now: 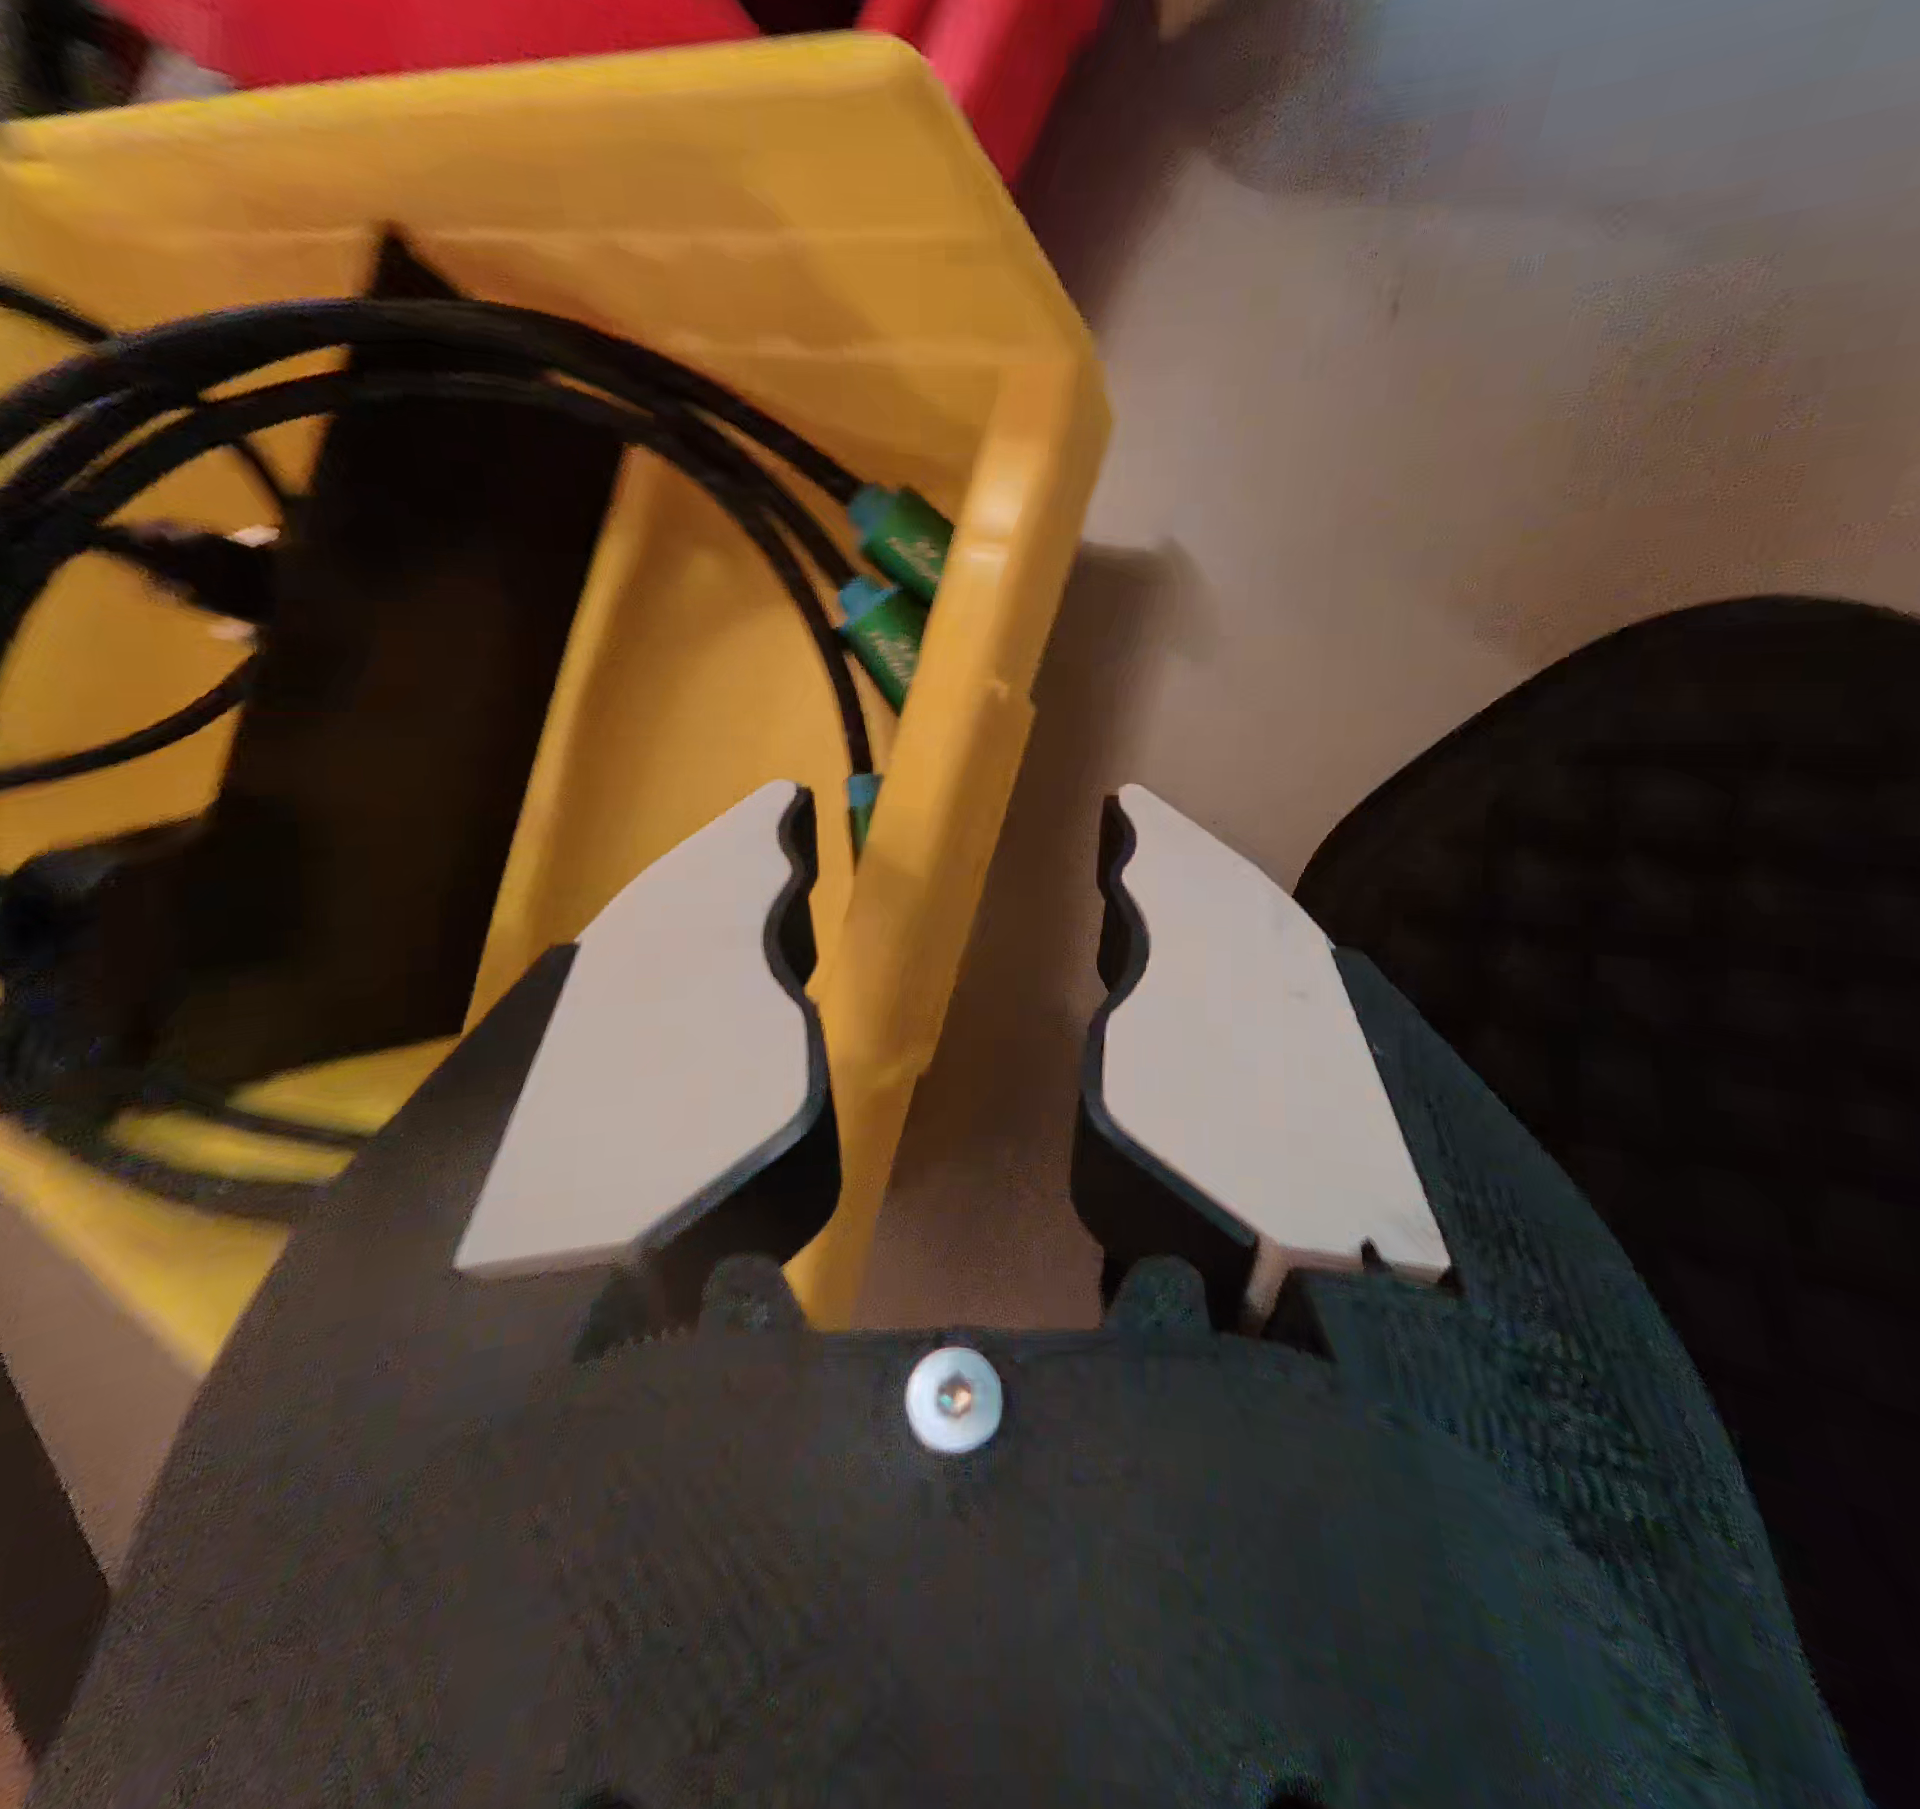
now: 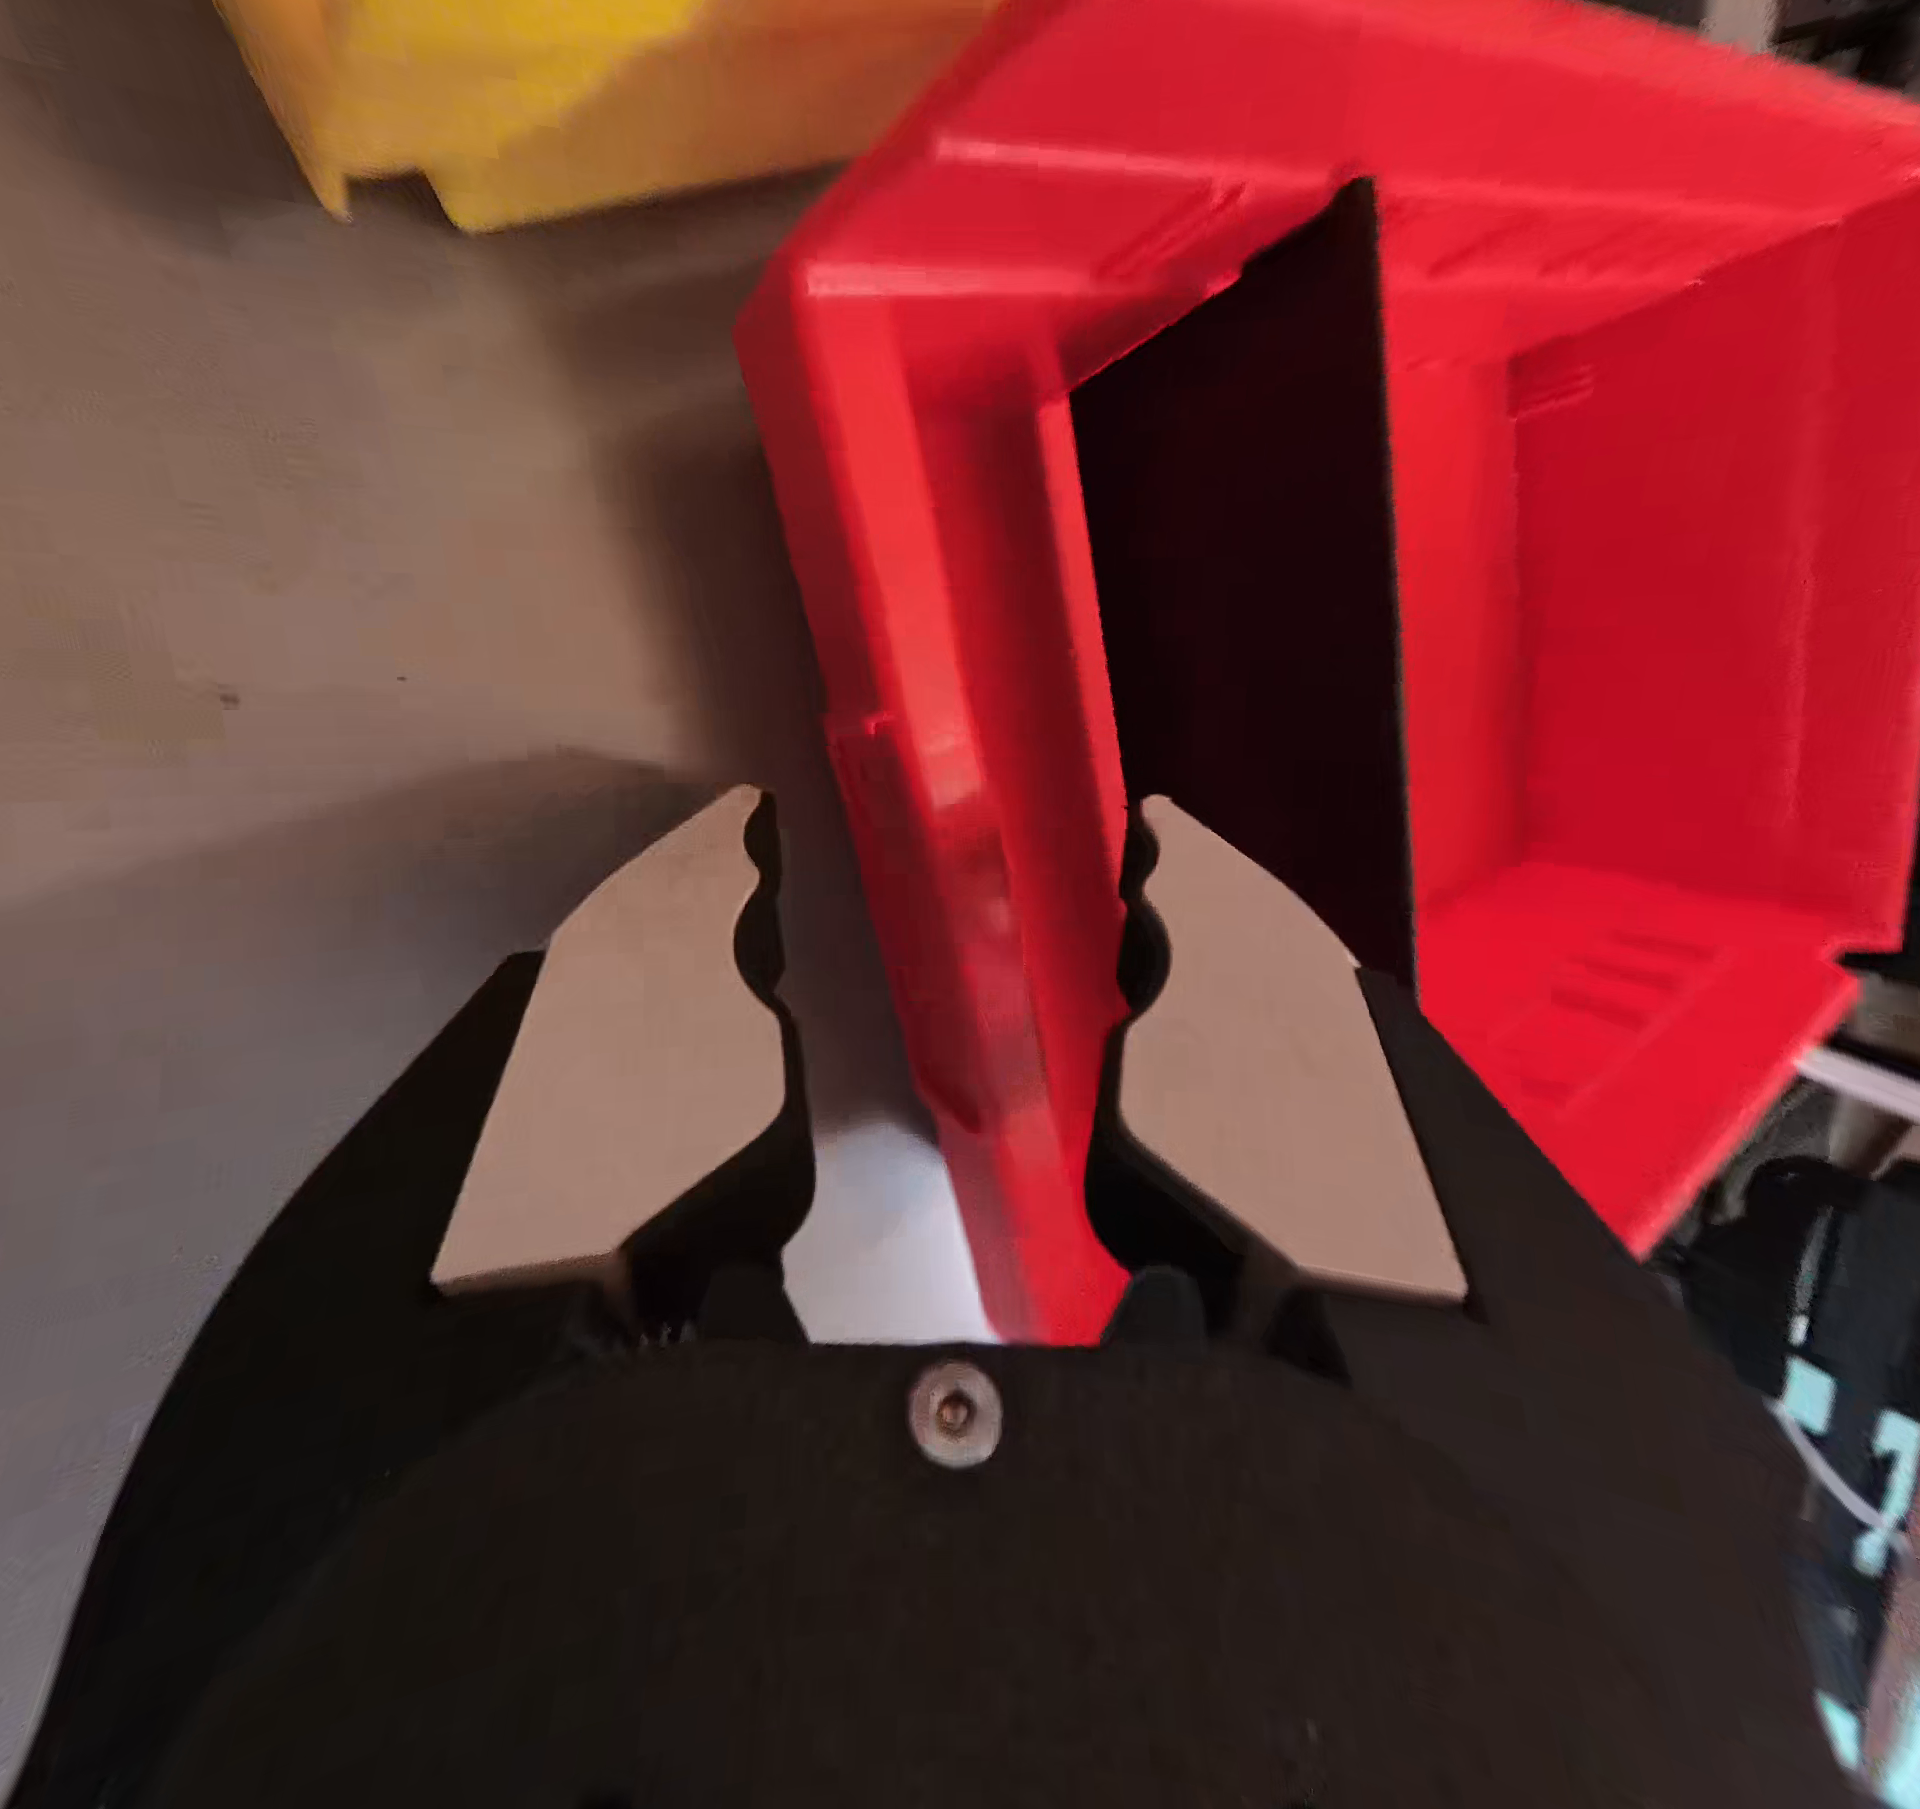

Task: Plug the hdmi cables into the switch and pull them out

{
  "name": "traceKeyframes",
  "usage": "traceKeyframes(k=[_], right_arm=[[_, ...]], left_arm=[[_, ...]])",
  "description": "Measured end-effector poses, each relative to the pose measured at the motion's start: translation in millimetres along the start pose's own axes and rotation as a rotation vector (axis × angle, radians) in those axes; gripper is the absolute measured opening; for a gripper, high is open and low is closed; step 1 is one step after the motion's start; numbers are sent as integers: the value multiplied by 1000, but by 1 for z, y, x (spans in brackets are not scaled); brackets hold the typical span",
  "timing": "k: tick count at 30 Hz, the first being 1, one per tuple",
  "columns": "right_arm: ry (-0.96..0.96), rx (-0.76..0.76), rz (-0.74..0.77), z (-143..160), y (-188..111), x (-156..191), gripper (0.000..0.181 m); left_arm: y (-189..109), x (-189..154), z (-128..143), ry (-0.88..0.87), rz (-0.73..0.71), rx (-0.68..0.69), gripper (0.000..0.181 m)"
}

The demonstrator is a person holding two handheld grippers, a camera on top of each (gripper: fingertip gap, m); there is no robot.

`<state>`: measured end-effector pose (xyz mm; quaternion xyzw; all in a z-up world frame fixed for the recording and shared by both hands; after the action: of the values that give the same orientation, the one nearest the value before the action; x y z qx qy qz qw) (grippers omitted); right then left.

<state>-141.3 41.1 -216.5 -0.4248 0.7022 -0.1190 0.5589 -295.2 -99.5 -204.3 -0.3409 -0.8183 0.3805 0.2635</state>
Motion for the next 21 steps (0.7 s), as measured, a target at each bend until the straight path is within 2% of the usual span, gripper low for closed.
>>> traceKeyframes(k=[1, 3, 5, 9, 16, 21], right_arm=[[-41, 6, -31, 3, 11, 4, 58], [-60, 30, -89, 11, 25, 10, 34], [-7, 21, -107, 15, 23, 9, 35], [12, 25, -61, 45, -4, 17, 35], [134, 152, 44, 146, -65, 24, 34], [202, 254, 94, 215, -87, 11, 34]], left_arm=[[12, 1, 0, 32, 30, 52, 53], [29, 8, 3, 84, 37, 160, 44], [39, 13, 6, 109, 61, 223, 33], [44, 12, 5, 48, 129, 158, 30], [45, 13, 5, 39, 100, 106, 31], [47, 16, 3, 31, 91, 108, 31]])
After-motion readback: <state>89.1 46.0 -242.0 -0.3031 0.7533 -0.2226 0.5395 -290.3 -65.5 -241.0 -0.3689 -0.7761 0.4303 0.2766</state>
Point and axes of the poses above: each gripper's, where its closed fingertips meet, y out along the fingers, z out of its underside, x = y × z across the jaws, the point moved 3 cm from there along -y, back along the fingers, and after that the axes turned 14 degrees about z, right-handed, at the moved point
